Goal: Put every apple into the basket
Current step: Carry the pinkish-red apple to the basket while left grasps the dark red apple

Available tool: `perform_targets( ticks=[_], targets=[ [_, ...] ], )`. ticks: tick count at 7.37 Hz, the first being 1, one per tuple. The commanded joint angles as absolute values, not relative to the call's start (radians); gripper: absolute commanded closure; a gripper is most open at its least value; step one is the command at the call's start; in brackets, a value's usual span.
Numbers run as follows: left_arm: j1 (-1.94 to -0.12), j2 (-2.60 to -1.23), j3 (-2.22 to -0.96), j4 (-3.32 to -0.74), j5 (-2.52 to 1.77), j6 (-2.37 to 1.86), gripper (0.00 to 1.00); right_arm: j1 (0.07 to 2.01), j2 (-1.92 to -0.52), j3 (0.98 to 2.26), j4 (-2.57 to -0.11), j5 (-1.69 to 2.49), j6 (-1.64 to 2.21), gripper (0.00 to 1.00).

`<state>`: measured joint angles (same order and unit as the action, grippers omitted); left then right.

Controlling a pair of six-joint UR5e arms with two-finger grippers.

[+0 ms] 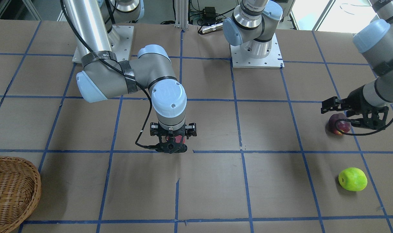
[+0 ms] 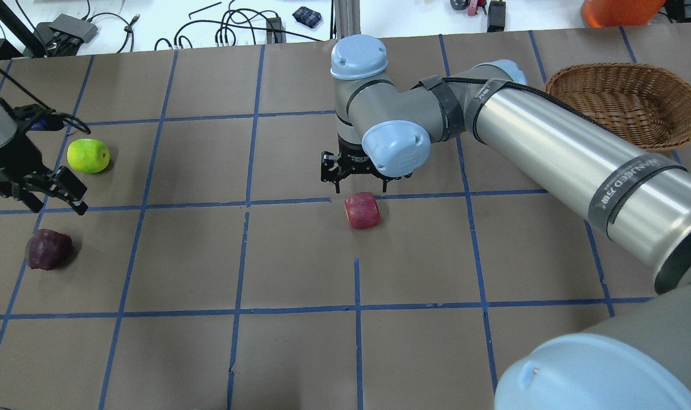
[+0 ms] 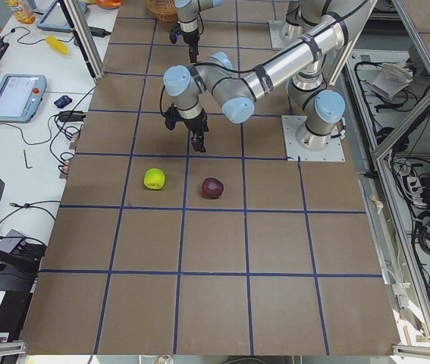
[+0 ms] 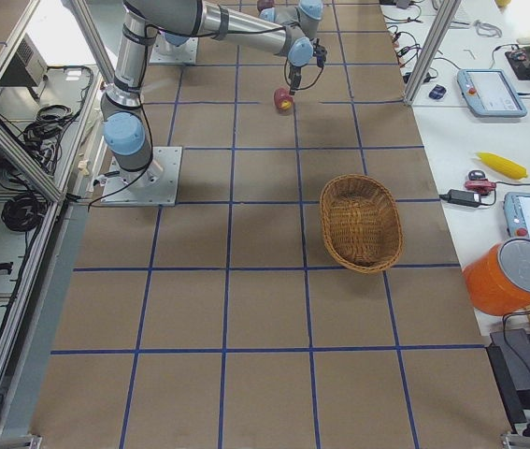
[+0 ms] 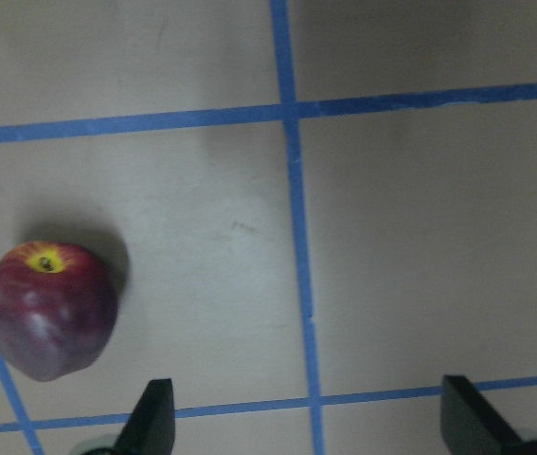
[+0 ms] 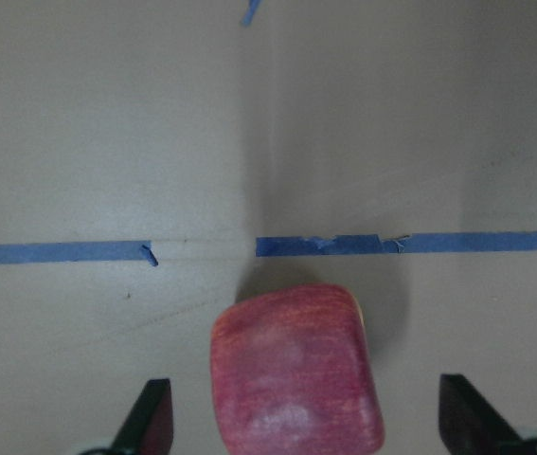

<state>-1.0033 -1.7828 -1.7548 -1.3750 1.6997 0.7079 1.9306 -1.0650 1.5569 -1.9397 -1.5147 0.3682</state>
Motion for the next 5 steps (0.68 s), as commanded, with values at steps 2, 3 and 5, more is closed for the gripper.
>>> perform_targets(
  ticks=[2, 3, 5],
  targets=[
    [-0.891, -1.888, -1.808, -1.088, 1.714, 1.067, 0.04, 1.933, -1.060, 1.647, -2.048, -1.506, 0.371, 0.00],
    [-0.881, -1.925, -1.810, -1.086, 1.707, 1.066, 0.03, 1.933, -1.057, 1.647, -2.048, -1.490, 0.371, 0.00],
    [-0.850, -1.976, -1.815, -1.088, 1.716, 1.078, 0.03, 1.933, -1.049, 1.646, -2.051, -1.480, 0.370, 0.37]
  ],
)
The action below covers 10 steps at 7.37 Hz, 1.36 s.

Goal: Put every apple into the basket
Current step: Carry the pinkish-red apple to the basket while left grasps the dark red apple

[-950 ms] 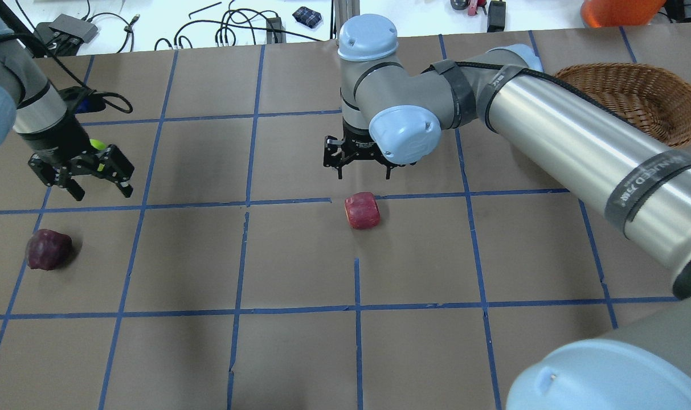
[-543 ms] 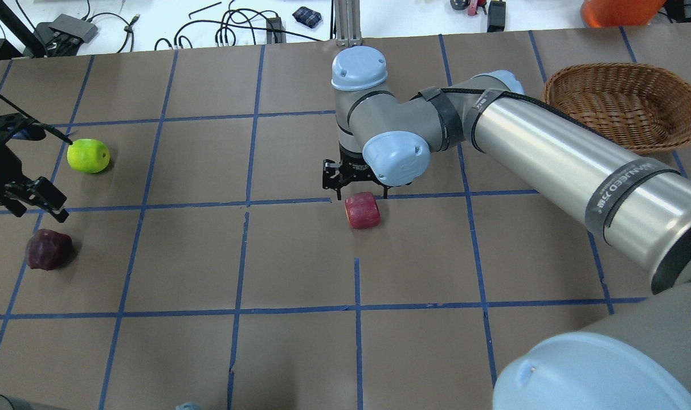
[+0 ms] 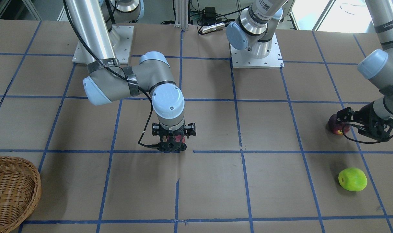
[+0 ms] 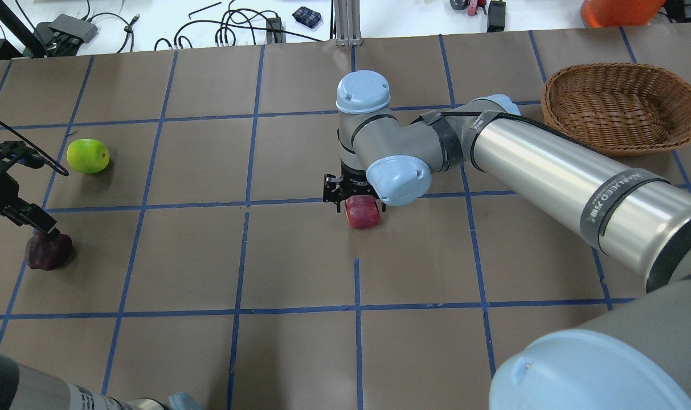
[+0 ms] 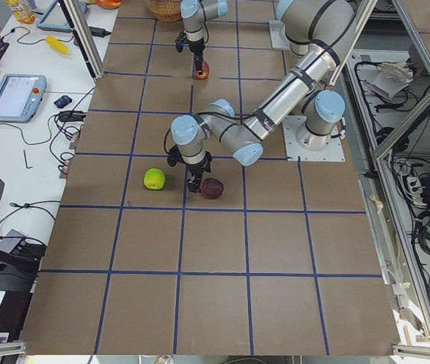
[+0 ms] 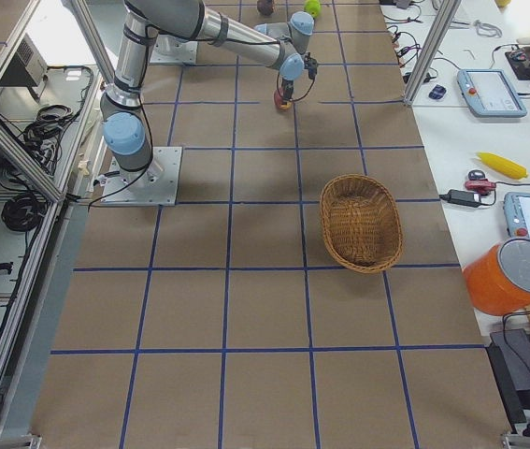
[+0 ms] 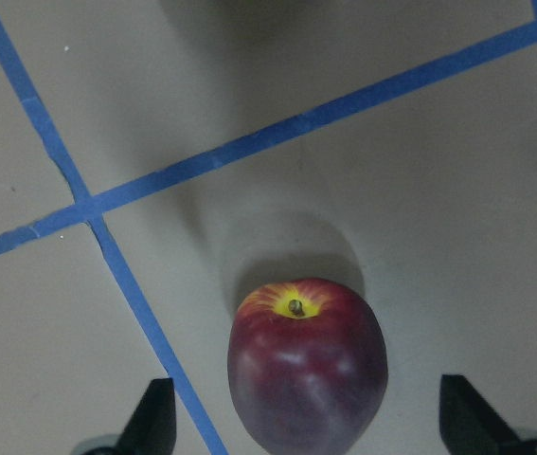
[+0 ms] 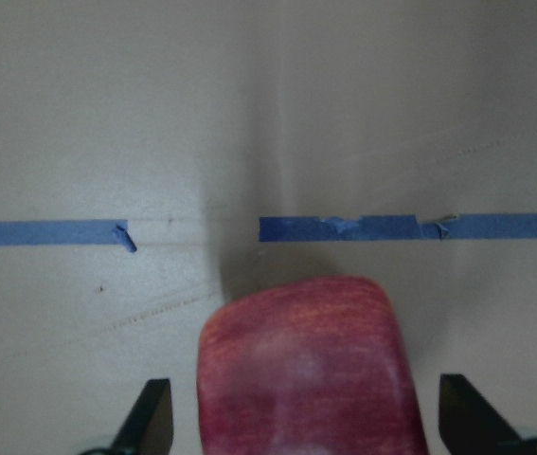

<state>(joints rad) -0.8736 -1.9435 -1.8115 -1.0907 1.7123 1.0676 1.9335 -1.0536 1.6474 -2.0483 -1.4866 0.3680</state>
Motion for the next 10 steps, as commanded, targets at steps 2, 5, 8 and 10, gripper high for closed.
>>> perform_targets(
  ticks=[2, 5, 8, 10],
  targets=[
    [-0.825, -2.025, -1.819, -1.097, 1.721, 1.071, 0.05, 1.930, -1.057, 1.638, -2.048, -1.482, 0.359, 1.00],
    [-0.822, -2.048, -1.818, -1.097, 1.716, 1.069, 0.44, 1.861, -1.153, 1.596, -2.002, -1.496, 0.359, 1.00],
    [-0.888, -1.987, -1.799, -1.191, 1.707, 0.951, 0.73, 1.537, -1.245, 1.501, -1.827, -1.499, 0.267, 1.00],
    [-1.027, -1.929, -1.798, -1.277, 1.628, 0.733, 0.73, 1.326, -1.243, 1.457, -1.796, -1.554, -0.009, 1.00]
  ],
)
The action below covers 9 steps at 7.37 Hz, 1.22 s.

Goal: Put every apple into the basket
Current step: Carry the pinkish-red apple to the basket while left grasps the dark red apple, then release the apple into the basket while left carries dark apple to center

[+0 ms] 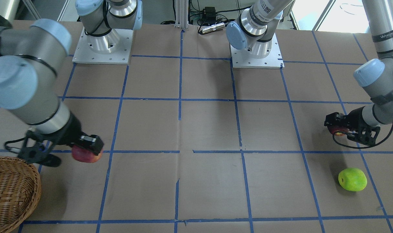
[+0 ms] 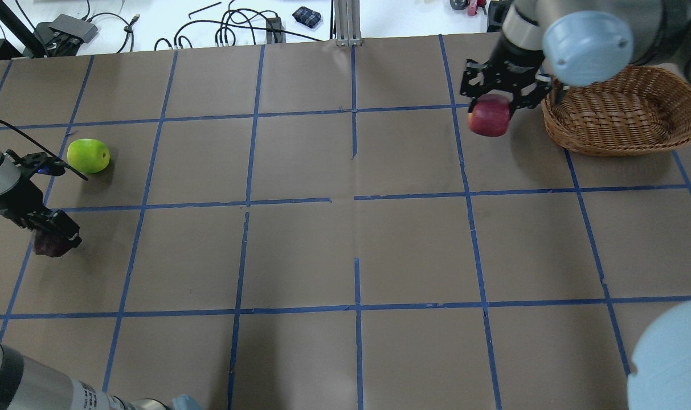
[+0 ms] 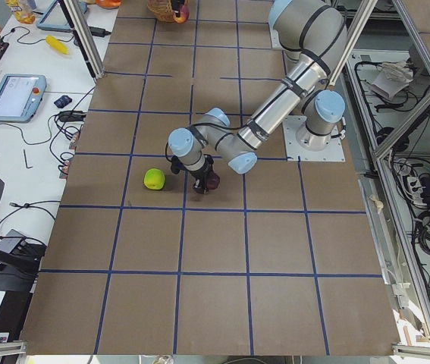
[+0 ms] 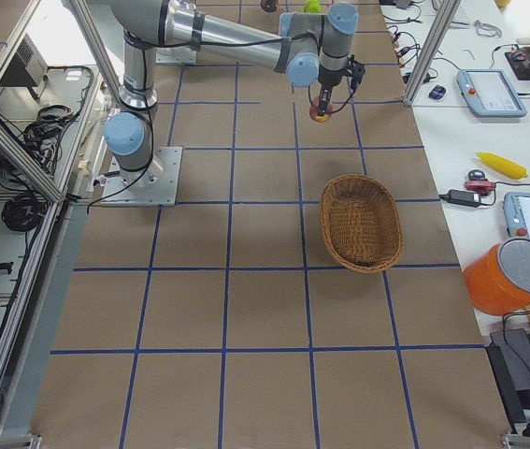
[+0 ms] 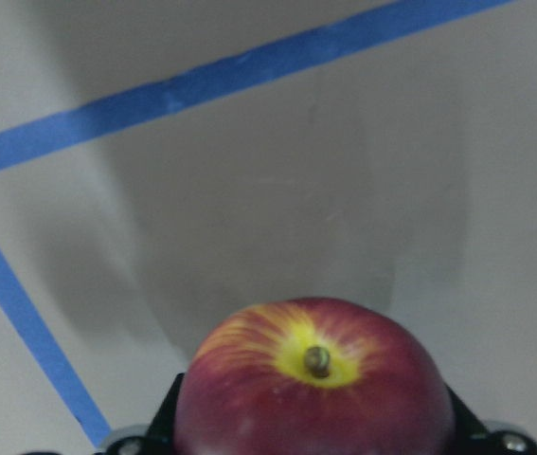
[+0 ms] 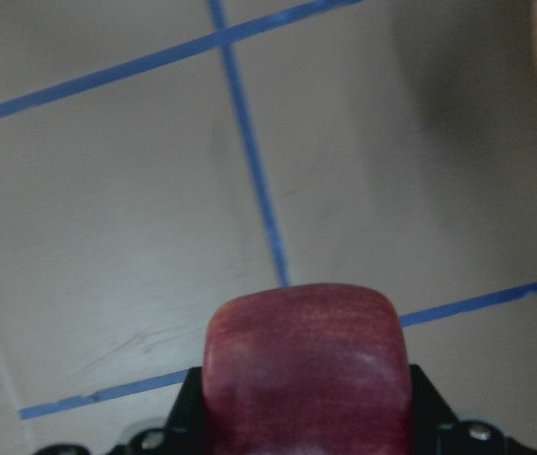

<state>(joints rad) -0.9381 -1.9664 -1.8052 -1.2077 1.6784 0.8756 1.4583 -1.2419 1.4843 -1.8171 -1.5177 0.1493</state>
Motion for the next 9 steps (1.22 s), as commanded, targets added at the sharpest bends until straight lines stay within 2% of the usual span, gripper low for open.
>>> perform_targets(
  ticks=[1, 3, 5, 7, 9],
  targets=[
    [-1.119, -1.901, -1.798, -1.293, 1.580, 0.584, 0.73, 1.272, -1.235, 1.447, -1.821, -1.621, -0.169, 1.00],
    [-1.237, -1.846, -1.798, -1.357, 1.464, 0.334, 0.73, 1.140, -1.178, 1.428, -1.882, -1.663, -0.349, 1.00],
    [-1.441, -1.818, -1.795, -1.338, 1.462, 0.005, 0.73, 1.103, -1.064, 1.411, -2.057, -1.736, -0.437, 1.00],
    [-1.593, -1.873, -1.811, -1.144, 1.457, -0.266, 0.73, 1.074, -1.010, 1.413, -2.092, -1.740, -0.460, 1.00],
    [-1.693, -1.911, -1.801, -1.094, 1.418, -0.459, 0.73, 1.072, -0.941, 1.411, -2.233, -1.771, -0.474, 1.00]
  ],
)
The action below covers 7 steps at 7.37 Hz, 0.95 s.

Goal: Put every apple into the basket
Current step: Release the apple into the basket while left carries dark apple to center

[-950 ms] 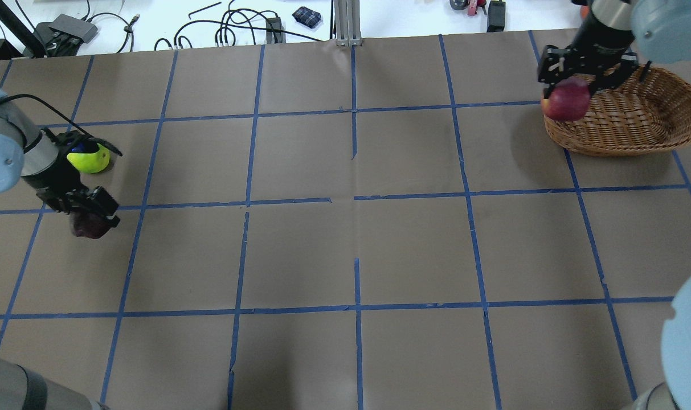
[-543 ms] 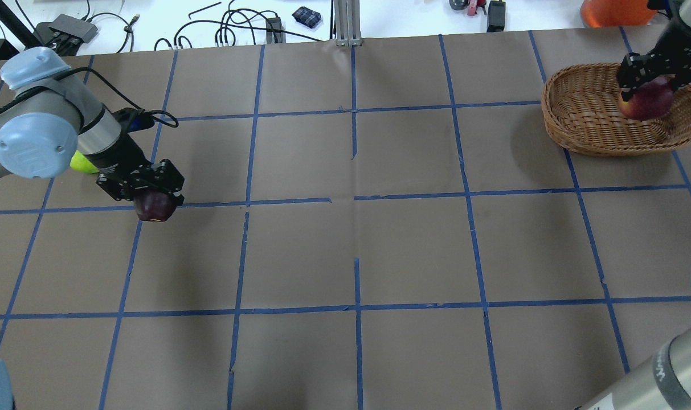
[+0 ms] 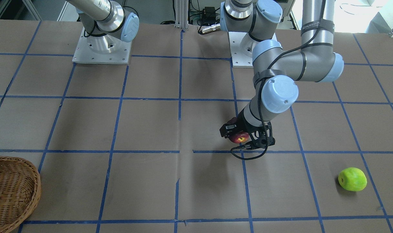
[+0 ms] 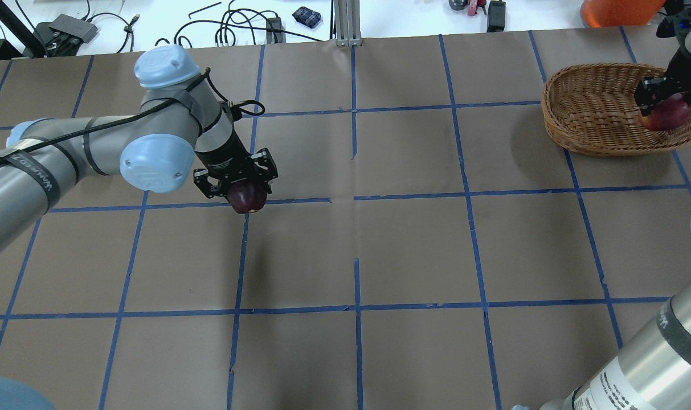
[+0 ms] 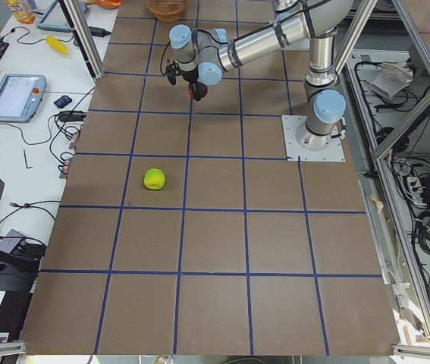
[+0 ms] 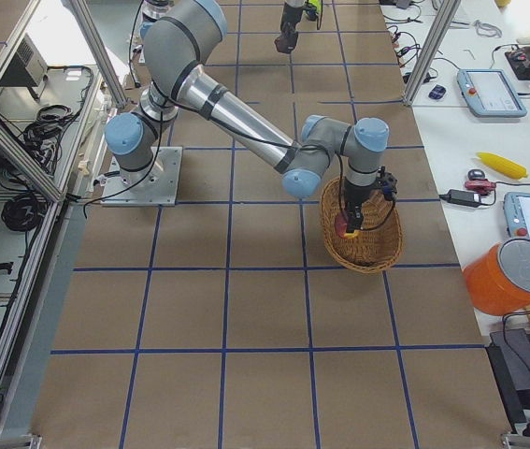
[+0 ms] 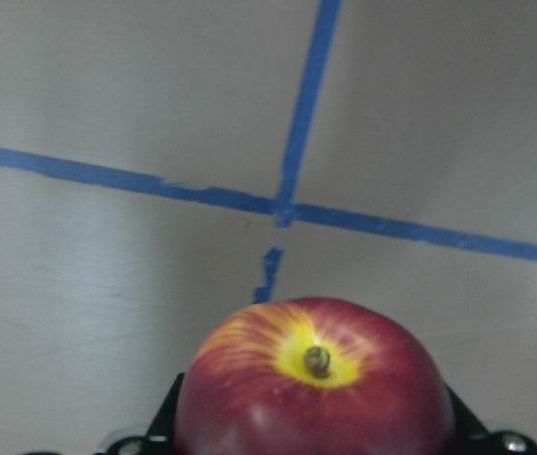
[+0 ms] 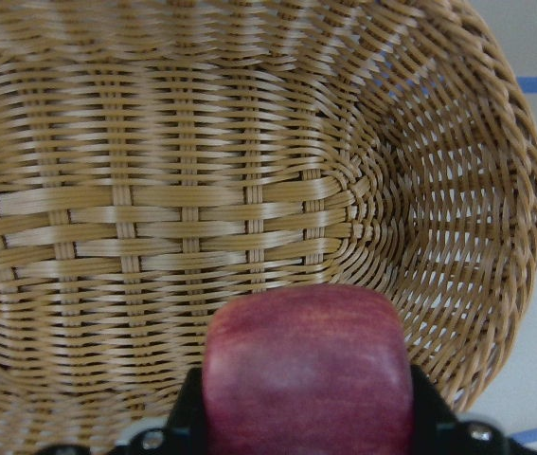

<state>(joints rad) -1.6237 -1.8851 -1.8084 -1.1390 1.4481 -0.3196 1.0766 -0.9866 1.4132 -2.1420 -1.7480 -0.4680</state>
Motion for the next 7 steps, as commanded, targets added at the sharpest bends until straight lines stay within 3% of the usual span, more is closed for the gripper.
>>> perform_targets(
  ticks=[1, 2, 3, 4, 5, 6, 7],
  targets=[
    [-1.780, -1.942, -1.802, -0.978, 1.402, -0.554, 0.73, 1.072, -0.927, 1.402, -2.252, -1.784, -0.474, 1.00],
    [-1.827, -1.998, -1.805, -0.875, 1.396, -0.654, 0.73, 1.072, -0.919, 1.384, -2.253, -1.789, -0.474, 1.00],
    [-1.848, -2.037, -1.807, -0.821, 1.350, -0.678, 0.73, 1.072, -0.905, 1.372, -2.252, -1.786, -0.477, 0.62],
    [-1.859, -2.057, -1.804, -0.816, 1.347, -0.692, 0.72, 1.072, -0.902, 1.376, -2.252, -1.786, -0.498, 0.36],
    [-1.865, -2.068, -1.804, -0.815, 1.345, -0.690, 0.50, 1.072, -0.903, 1.371, -2.250, -1.781, -0.506, 0.06],
    [-1.874, -2.077, -1.798, -0.815, 1.347, -0.686, 0.08, 1.072, -0.908, 1.368, -2.247, -1.784, -0.506, 0.00],
    [-1.881, -2.085, -1.796, -0.795, 1.345, -0.690, 0.00, 1.072, -0.914, 1.353, -2.225, -1.776, -0.505, 0.00]
  ],
)
